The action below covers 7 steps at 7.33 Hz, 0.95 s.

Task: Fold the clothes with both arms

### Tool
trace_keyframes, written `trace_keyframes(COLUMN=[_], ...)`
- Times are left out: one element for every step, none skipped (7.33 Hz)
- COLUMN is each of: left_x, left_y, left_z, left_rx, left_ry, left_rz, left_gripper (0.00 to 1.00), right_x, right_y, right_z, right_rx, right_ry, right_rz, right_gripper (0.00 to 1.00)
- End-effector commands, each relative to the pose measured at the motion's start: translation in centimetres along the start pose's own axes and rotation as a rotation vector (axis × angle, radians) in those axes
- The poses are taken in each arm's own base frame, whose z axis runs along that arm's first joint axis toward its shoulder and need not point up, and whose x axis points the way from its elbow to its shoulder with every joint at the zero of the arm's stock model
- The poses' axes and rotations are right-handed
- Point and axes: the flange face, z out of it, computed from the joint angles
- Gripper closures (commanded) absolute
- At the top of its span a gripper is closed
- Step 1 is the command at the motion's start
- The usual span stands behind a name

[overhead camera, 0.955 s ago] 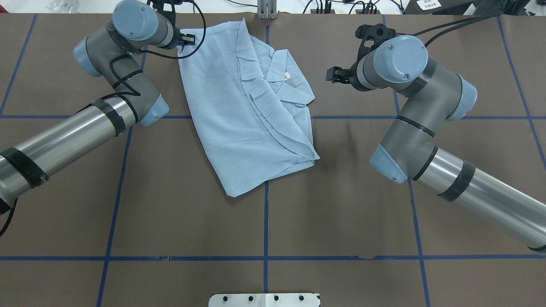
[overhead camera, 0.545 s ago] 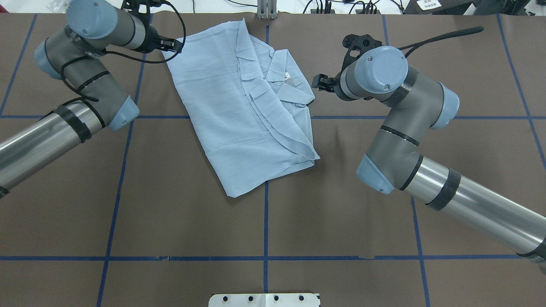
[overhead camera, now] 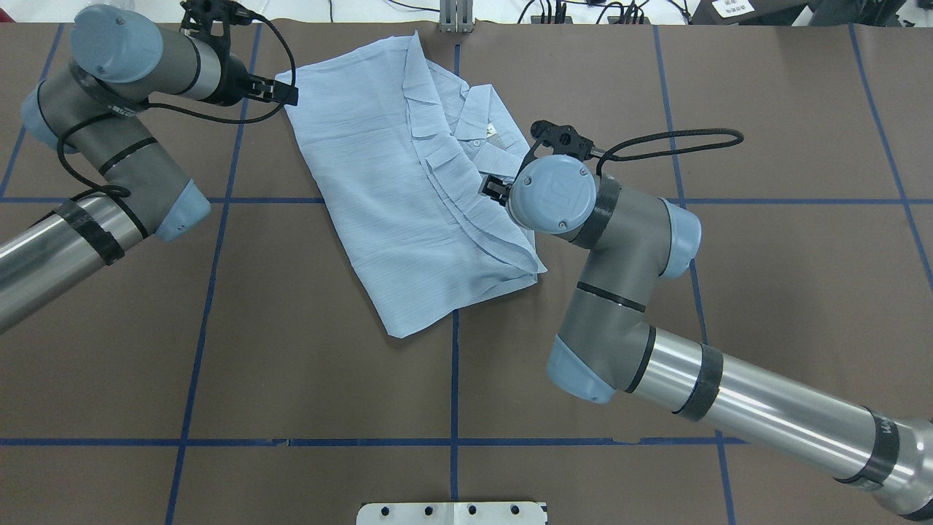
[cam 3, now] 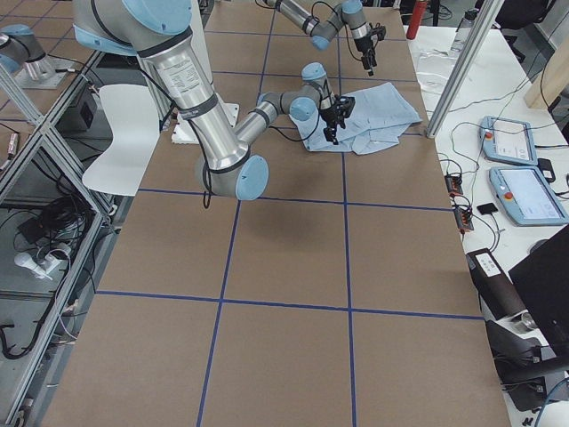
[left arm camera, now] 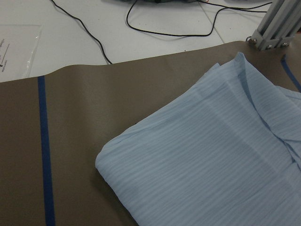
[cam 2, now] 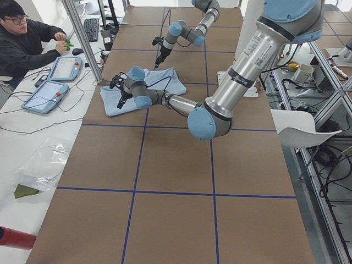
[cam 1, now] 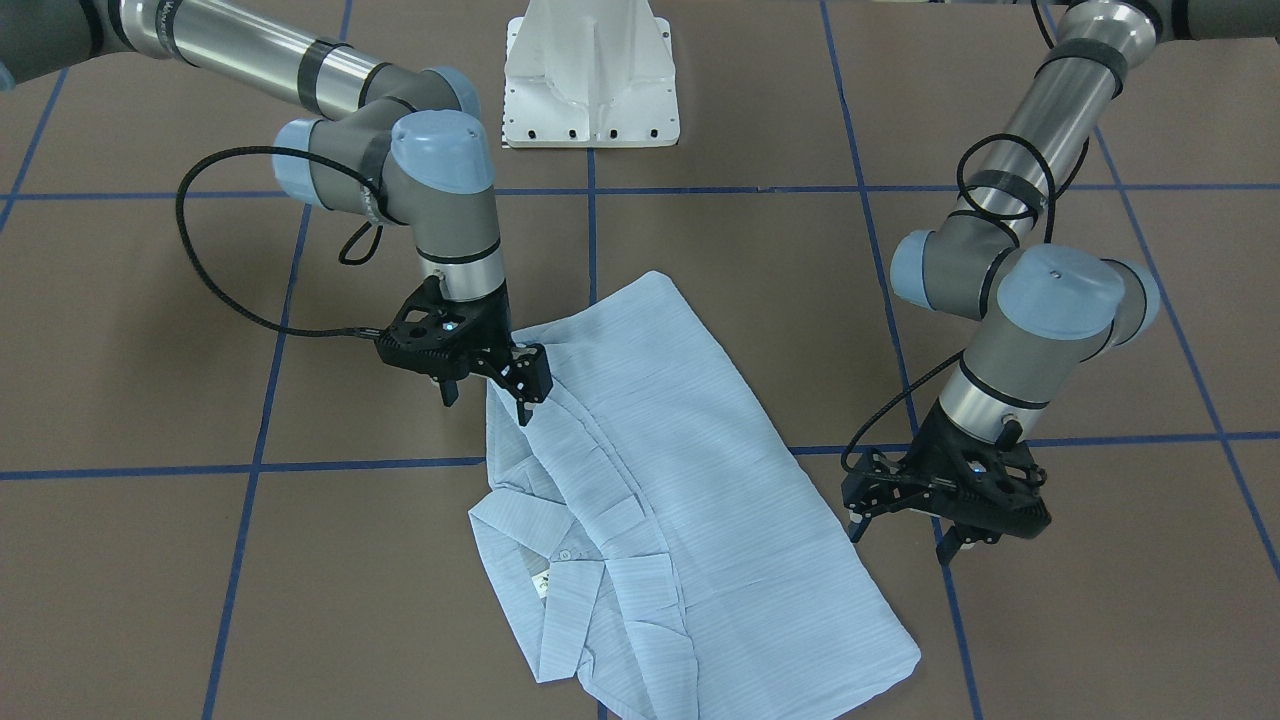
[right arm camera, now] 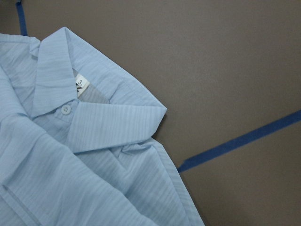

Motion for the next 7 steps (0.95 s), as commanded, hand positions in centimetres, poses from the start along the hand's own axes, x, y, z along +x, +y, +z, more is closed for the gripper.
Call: trace_keyframes(left_x=[-0.1,0.0,-0.3,-0.3,-0.4,-0.4,-0.4], left_y=[0.6,0.7,0.9,0.9,1.0,1.0,1.0], left_z=[0.2,0.3,0.3,0.3,0.4,0.4,0.4], left_rx=[-0.005,-0.005,-0.007,-0.007,-0.008,-0.008,-0.008], left_ry=[0.000,-0.001,-0.003,-0.003,-0.004,-0.004,-0.004], left_rz=[-0.004,-0.005,-0.006,-0.006,-0.007,-0.007,-0.011], left_gripper=[0.00,0.00,0.00,0.00,0.00,0.00,0.00], right_x=[0.2,0.8,1.1,1.3,1.4,1.4,1.4], right_y=[3.5,4.0,4.8,5.7,6.1,6.4,6.6], right_z=[0.7,1.1,1.4,1.7,1.8,1.8,1.9], right_rx=[0.020,0.020,0.036,0.038,0.045,0.051,0.053], right_ry=[0.028,0.046,0.050,0.065,0.080,0.080,0.080], right_rz=[-0.013,-0.013,-0.020,-0.033,-0.040,-0.045,-0.047], right_gripper=[0.03,0.04,0.05,0.07,0.09,0.11,0.15])
